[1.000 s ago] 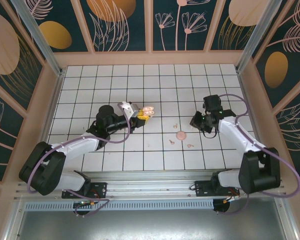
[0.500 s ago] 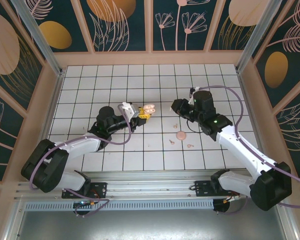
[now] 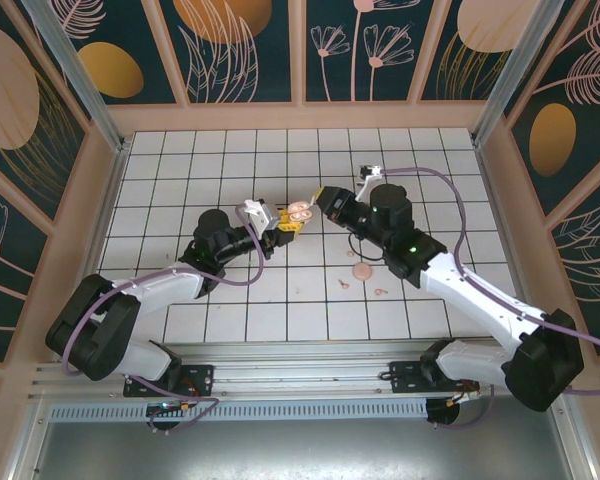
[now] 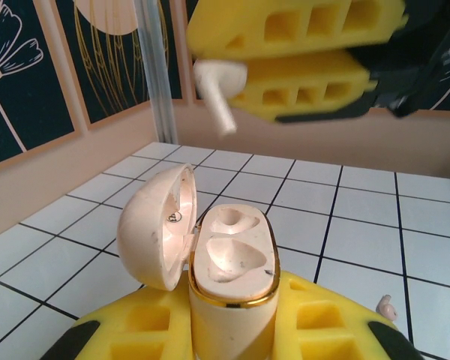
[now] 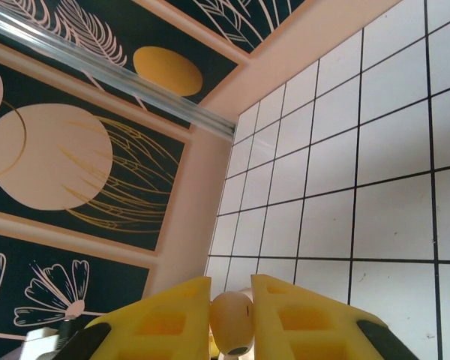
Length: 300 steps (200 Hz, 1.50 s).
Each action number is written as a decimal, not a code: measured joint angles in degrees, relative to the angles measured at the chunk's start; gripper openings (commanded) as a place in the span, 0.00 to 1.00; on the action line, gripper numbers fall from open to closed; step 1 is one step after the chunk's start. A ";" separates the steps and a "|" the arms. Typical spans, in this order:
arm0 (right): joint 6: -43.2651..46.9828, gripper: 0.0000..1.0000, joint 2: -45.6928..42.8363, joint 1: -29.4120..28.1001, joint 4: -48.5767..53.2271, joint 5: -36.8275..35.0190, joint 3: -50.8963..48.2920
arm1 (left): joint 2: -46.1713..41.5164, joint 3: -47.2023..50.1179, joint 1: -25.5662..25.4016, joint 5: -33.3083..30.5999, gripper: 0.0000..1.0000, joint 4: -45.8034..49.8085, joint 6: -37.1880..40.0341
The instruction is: Insert wireless bluetooth earbuds into charging case
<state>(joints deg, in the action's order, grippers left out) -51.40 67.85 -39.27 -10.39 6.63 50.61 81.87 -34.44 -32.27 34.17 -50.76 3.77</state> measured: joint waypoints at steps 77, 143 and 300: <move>0.00 0.19 1.46 -1.05 -0.13 -0.70 0.00 | 0.00 -0.13 -0.02 -0.13 0.11 -0.52 -0.96; 0.00 0.19 1.46 -1.36 0.85 -0.96 0.00 | -0.11 -0.13 -0.07 -0.59 0.11 -2.23 -1.84; 1.33 0.19 1.42 -2.47 1.51 -3.67 0.00 | -0.22 -0.13 -0.11 -1.31 0.11 -1.95 -1.95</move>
<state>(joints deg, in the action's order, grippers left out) -50.06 69.28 -41.74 -8.88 2.96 50.61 81.65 -34.57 -32.38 32.86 -52.71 1.83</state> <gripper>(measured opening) 0.193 0.200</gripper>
